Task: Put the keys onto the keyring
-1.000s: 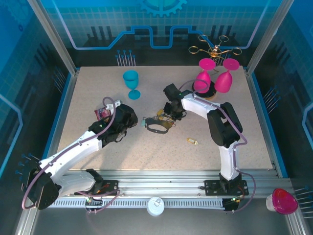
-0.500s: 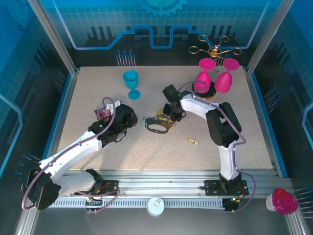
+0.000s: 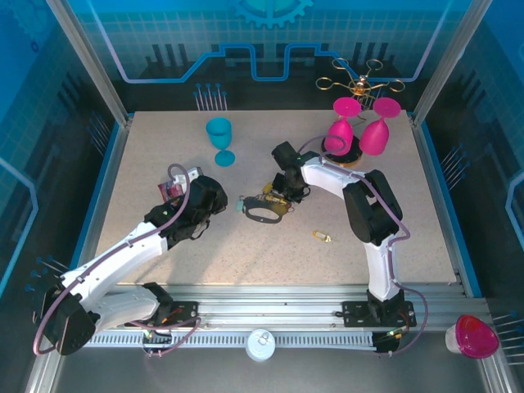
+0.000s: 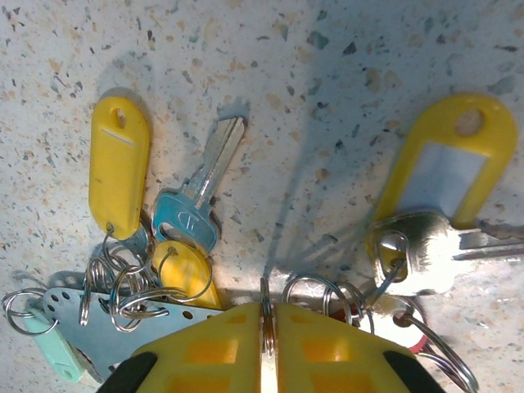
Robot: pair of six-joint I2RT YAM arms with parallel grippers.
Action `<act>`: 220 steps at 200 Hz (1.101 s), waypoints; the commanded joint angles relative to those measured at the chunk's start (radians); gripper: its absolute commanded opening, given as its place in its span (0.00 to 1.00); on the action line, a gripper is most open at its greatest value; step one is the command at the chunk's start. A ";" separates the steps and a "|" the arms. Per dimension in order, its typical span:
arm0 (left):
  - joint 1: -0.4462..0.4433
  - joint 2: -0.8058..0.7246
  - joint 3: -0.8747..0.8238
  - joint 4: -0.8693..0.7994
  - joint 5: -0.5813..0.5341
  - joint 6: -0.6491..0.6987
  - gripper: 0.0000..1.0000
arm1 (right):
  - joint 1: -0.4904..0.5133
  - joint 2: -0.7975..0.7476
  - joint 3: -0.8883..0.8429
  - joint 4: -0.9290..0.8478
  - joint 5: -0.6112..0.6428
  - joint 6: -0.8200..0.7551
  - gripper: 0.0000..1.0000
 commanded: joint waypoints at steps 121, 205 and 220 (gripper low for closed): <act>0.003 -0.043 -0.012 -0.031 -0.044 -0.018 0.48 | 0.004 0.046 0.046 -0.042 -0.020 -0.006 0.13; 0.003 -0.109 -0.031 0.038 -0.065 0.139 0.49 | 0.027 -0.115 0.061 -0.056 -0.026 -0.327 0.00; 0.005 -0.133 -0.042 0.122 -0.052 0.281 0.54 | 0.023 -0.171 0.048 -0.050 -0.088 -0.506 0.00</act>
